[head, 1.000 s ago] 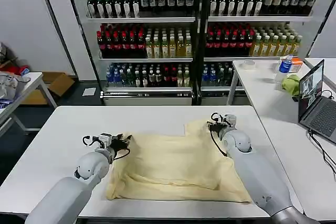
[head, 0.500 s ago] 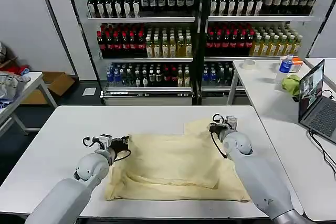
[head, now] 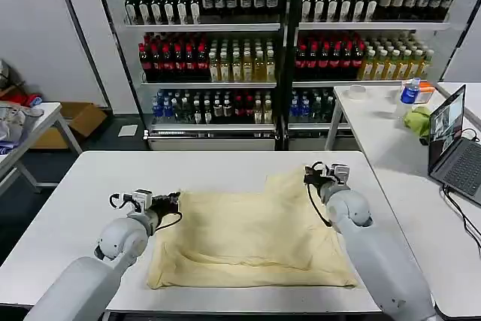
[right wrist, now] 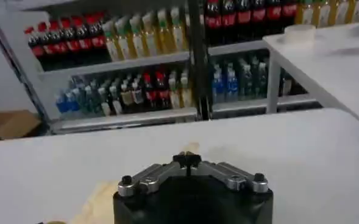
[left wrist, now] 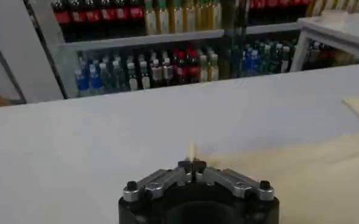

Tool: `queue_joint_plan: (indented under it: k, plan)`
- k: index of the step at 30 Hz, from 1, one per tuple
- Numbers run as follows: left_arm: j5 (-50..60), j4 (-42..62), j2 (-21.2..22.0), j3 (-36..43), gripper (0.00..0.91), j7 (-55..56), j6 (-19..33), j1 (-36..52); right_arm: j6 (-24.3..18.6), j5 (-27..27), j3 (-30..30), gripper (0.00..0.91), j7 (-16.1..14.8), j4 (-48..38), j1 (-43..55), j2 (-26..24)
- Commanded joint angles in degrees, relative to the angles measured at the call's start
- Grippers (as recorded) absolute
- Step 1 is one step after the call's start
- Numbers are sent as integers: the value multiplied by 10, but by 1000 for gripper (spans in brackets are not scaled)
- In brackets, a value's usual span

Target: Fold and organize the clothes.

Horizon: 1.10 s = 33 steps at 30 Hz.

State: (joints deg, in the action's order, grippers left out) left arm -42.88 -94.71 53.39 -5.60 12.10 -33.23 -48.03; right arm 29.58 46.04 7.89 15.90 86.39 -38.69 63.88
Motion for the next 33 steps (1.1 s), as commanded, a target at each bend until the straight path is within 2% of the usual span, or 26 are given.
queue_joint_plan:
  k: [1, 13, 17, 22, 24, 25, 26, 33]
  plan:
    - [-13, -106, -22, -44, 10, 1, 2, -58, 0, 5, 51, 0, 3, 173, -91, -54]
    - [-29, -181, -53, -93, 20, -3, 2, -140, 3, 22, 140, 0, 0, 287, -230, -110]
    - [-24, -184, -49, -90, 10, -4, 2, -152, 1, 8, 143, 0, 2, 277, -243, -103]
    - [-18, -162, -38, -77, 10, -3, 2, -134, 10, -14, 105, 0, 34, 216, -177, -71]
    - [-16, -155, -35, -72, 10, -3, 2, -125, 20, -21, 79, 413, 64, 191, -138, -54]
    - [-16, -154, -35, -70, 10, -3, 2, -123, 22, -21, 69, 776, 79, 175, -119, -45]
    - [-16, -152, -35, -68, 10, -3, 2, -119, 25, -20, 61, 907, 90, 161, -101, -37]
    - [-13, -144, -26, -56, 20, -3, 2, -107, 28, -1, 31, 907, 155, 27, -3, 28]
